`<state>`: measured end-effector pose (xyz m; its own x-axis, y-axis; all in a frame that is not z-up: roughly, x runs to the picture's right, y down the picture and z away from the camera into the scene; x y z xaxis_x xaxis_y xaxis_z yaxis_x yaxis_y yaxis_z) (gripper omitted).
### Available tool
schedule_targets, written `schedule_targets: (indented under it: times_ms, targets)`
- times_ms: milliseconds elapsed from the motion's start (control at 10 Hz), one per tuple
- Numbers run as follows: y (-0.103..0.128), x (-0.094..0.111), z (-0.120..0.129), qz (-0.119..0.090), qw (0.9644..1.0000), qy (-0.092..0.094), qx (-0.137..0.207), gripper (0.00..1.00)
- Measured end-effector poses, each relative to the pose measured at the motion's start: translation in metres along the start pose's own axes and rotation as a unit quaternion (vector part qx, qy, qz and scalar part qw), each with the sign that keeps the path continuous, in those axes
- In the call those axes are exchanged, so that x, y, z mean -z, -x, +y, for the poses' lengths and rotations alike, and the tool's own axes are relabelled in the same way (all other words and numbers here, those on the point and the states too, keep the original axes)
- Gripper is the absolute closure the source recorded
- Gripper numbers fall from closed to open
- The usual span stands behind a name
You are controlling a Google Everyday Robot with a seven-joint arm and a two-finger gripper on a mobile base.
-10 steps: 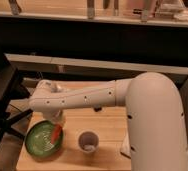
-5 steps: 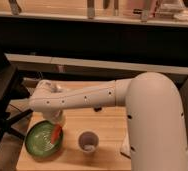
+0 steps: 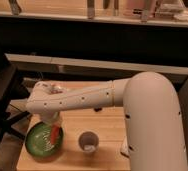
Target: Place the pepper in the ceramic bowl
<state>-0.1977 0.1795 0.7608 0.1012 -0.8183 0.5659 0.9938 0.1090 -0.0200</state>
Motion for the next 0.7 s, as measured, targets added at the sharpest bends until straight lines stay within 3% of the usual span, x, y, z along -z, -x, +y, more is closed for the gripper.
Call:
schedule_targets:
  times_ms: [300, 600, 700]
  targets:
    - [0.0027, 0.0017, -0.0040, 0.001, 1.0000, -0.008, 0.006, 0.21]
    - [0.0029, 0.0016, -0.0044, 0.002, 0.9999, -0.012, -0.002, 0.21]
    - [0.0009, 0.0013, -0.0029, 0.002, 0.9999, -0.012, 0.001, 0.27]
